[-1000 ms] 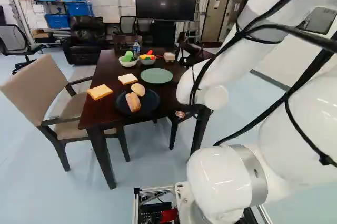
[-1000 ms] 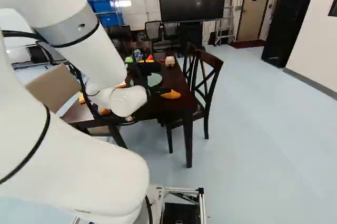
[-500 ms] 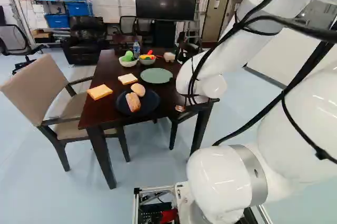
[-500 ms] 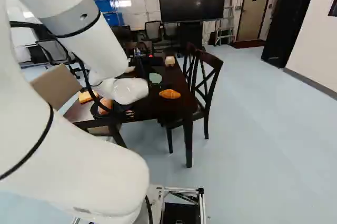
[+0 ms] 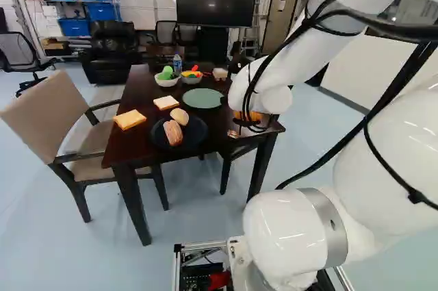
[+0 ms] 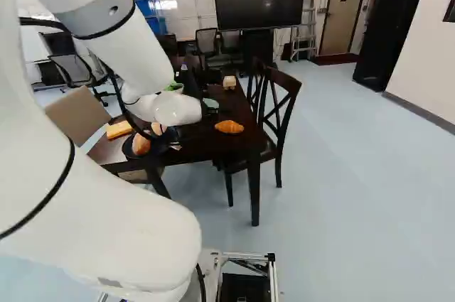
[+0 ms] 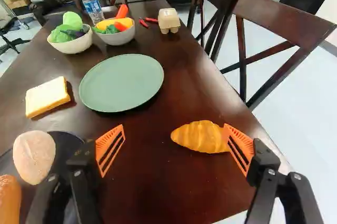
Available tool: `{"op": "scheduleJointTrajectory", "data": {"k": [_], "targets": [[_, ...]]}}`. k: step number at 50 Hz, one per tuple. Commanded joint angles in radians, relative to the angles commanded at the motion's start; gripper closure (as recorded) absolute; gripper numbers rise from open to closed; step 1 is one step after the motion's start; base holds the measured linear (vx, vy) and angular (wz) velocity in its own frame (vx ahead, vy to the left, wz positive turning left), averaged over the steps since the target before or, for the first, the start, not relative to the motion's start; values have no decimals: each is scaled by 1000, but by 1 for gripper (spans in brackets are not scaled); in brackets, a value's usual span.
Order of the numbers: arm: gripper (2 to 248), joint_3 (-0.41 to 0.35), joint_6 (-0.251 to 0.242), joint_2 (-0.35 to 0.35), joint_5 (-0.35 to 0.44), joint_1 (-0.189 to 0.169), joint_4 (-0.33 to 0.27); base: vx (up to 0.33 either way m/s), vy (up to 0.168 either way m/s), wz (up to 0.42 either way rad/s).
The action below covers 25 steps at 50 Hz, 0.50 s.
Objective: Move the croissant to the empty plate
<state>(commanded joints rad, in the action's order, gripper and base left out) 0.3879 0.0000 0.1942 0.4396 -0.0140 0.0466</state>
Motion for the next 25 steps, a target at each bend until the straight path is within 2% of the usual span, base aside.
{"op": "scheduleJointTrajectory", "data": {"k": [25], "targets": [[3, 62, 0, 0, -162, -23, 3, 0, 0, 0]]}}
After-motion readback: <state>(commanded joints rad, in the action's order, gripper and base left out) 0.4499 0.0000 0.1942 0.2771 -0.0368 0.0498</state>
